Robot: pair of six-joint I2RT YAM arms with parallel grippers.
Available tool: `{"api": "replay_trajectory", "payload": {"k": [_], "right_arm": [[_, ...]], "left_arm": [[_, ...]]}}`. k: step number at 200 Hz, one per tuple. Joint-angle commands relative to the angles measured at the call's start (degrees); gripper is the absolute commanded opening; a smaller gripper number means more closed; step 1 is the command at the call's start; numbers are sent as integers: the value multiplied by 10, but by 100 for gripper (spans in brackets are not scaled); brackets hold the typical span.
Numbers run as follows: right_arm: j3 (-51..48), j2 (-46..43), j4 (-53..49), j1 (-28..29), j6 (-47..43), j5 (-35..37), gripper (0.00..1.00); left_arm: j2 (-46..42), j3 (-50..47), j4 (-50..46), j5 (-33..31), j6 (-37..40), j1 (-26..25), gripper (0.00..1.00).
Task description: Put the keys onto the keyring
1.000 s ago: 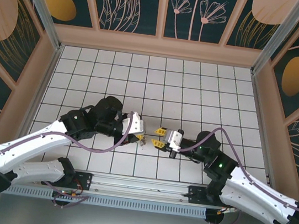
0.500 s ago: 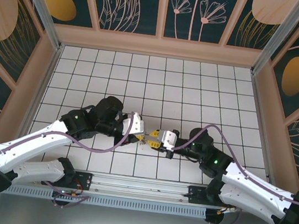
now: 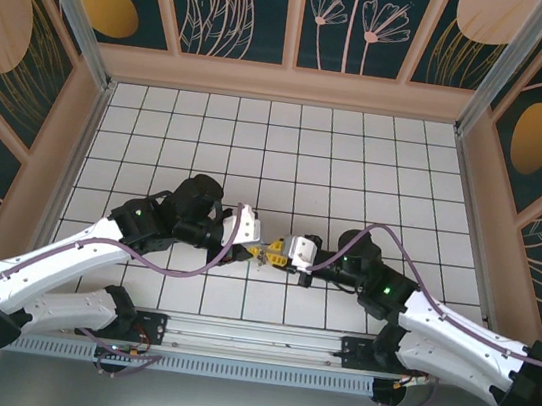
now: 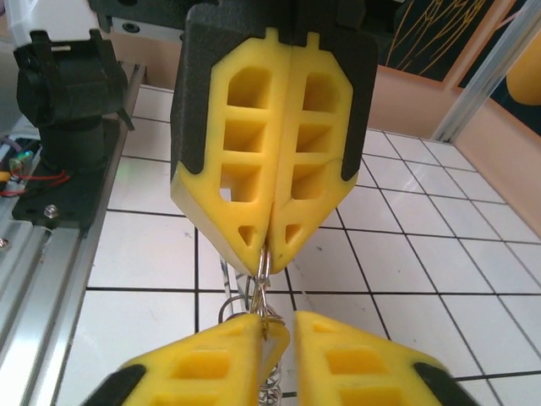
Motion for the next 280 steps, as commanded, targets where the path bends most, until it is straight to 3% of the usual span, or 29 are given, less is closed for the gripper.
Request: {"api": "replay_trajectory", "payload": {"k": [1,12,53,103,162,280], "right_arm": [[21,-1,15,5,-8,-10,5],[20,-2,15,6,-10,-8,0],[13,-13,18,19,-18,5,0],[-7,-16,33,84,-68,120,0],[-34,-16,69,149,-115,235,0],[-44,-34,83,179,-134,264,0]], "left_arm": [[-8,14,18,15,-2,0,0],[-9,13,24,16,-7,1,0],[-18,3,62,26,-50,0,0],[-24,-3,120,37,-115,0,0],[-15,1,126,15,-140,1,0],[-50,-22,184,-17,-178,2,0]]}}
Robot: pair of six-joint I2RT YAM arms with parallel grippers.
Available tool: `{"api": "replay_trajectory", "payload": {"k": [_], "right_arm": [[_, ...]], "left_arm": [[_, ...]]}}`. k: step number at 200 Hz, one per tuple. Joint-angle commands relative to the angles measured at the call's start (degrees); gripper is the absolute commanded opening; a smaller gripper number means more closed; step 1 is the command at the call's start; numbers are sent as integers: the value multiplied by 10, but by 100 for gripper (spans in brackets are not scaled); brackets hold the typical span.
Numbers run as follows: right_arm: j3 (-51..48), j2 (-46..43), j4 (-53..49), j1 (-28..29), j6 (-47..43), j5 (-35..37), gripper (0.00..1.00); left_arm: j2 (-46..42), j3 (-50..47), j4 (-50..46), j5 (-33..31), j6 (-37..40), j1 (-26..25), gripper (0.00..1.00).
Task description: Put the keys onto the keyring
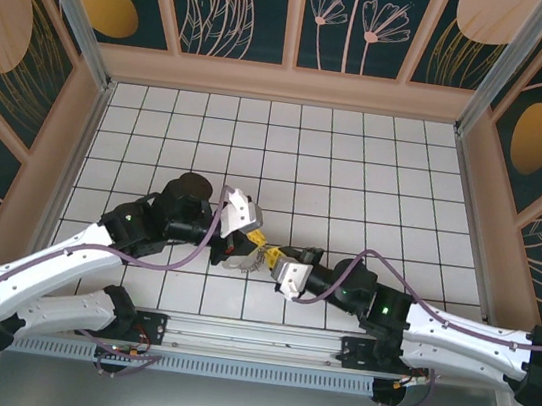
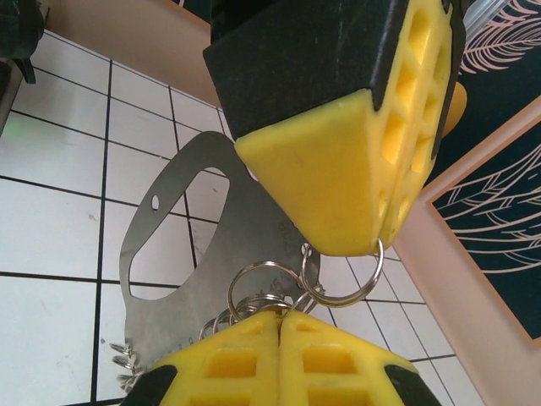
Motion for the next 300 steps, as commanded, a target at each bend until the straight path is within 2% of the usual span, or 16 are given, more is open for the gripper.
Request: {"api": "replay_trajectory", "payload": {"k": [1,81,173,291,300], "right_arm": [[-1,4,17,17,-12,-20,0],[9,37,23,30,-28,32,0],[-8,-16,39,30,-20,22,0],[-3,-24,50,30,-11,16,0],[-7,-37,53,30,-4,13,7]], "left_arm": [[-12,-4,94,-17,-19,1,0],[-24,-17,138,-13,-57,2,0],[-41,-23,137,-35,-60,2,0],[-50,-43,178,-11,-62,2,0],[-54,-48,183,-10,-60,2,0]]}}
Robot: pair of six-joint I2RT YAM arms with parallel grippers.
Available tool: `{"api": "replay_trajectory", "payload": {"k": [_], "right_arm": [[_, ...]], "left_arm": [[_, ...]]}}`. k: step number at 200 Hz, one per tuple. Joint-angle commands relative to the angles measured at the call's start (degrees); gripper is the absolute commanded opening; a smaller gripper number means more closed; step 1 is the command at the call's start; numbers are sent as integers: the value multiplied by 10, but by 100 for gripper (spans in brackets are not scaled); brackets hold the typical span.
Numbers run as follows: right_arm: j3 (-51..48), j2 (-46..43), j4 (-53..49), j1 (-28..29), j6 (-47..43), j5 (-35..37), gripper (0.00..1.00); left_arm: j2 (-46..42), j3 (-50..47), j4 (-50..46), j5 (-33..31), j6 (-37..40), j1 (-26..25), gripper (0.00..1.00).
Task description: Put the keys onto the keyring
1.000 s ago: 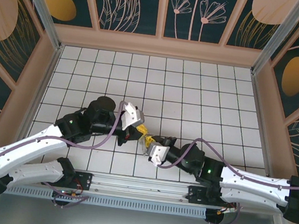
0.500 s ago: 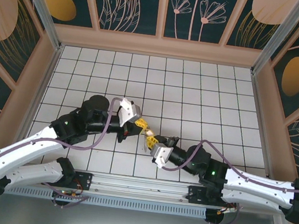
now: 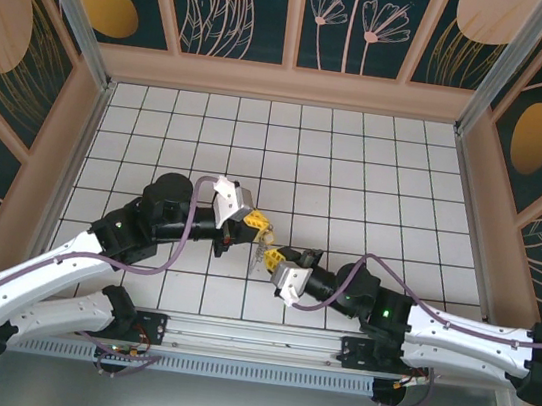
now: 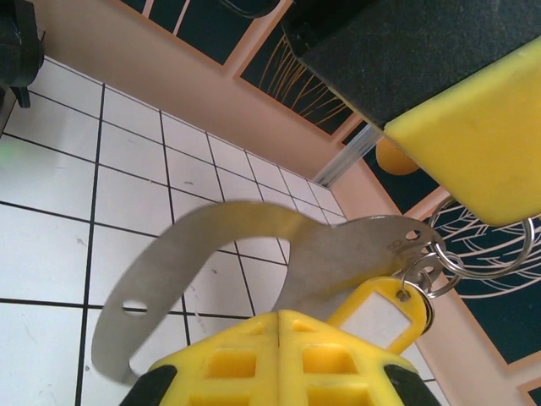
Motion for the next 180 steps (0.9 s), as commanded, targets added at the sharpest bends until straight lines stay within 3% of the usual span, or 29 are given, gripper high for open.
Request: {"api": "replay_trajectory", "payload": {"k": [1,18,42,75,99,138,180], "right_arm": [[-6,-29,24,6,19,-9,8],[-9,-58,25,2,47,-22,22],[-3,-98,17,-19,107,-64,32],[30,-108,-29,-134,224,-222,25],[46,-85,-37,-200,276,-331,27],[67,-29,-47,-210,283,-421,27],[66,-15,-49,-211,278,-458,29]], "left_arm": [[-12,-13,41,15,-2,2,0],[-21,-27,57,20,2,2,0],[-35,-59,93,32,11,1,0],[-62,-110,160,62,16,2,0],[-70,-125,178,82,21,1,0],[-73,-134,186,82,25,1,0],[-71,-136,188,83,26,1,0]]}}
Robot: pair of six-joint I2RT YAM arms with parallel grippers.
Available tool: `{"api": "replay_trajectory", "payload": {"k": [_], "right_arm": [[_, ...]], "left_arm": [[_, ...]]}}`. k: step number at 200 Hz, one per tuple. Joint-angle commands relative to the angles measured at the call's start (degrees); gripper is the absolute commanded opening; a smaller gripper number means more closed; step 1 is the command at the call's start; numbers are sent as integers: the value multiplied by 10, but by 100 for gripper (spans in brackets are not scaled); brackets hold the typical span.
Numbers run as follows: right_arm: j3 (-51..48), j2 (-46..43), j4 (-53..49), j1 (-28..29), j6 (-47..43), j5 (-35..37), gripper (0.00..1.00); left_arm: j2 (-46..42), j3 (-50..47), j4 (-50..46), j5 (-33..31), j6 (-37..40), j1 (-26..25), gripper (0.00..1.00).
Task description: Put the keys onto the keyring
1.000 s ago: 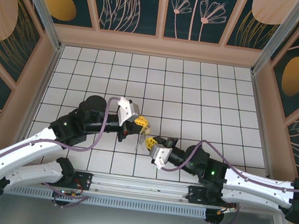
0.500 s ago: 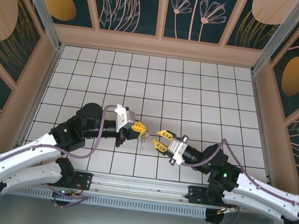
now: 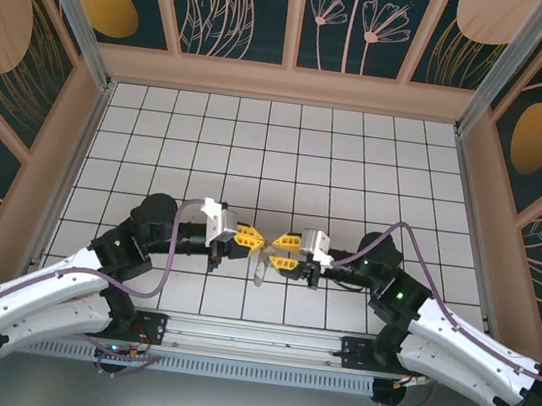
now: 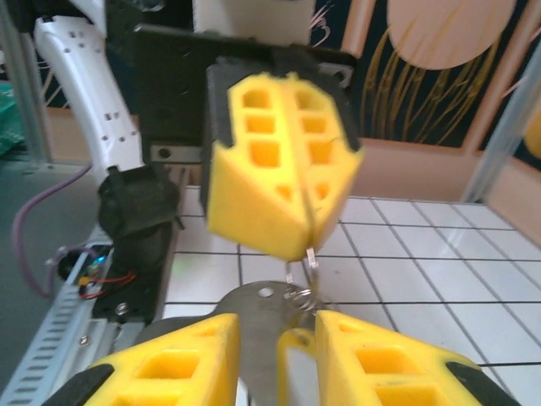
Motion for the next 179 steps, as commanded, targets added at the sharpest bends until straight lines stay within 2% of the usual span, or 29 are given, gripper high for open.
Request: {"api": "replay_trajectory", "payload": {"k": [1,63,151,179], "right_arm": [[18,-3,4,-4,11,-55,29],[9,3,40,-9,21,-9,28],[3,29,83,-18,43,-28,27],[6,43,84,-19,42,-36,22]], "left_arm": [[-5,-4,35,13,11,1,0],[-4,-4,39,32,7,1,0],[-3,-4,40,39,8,2,0],[0,-3,40,42,7,1,0]]}}
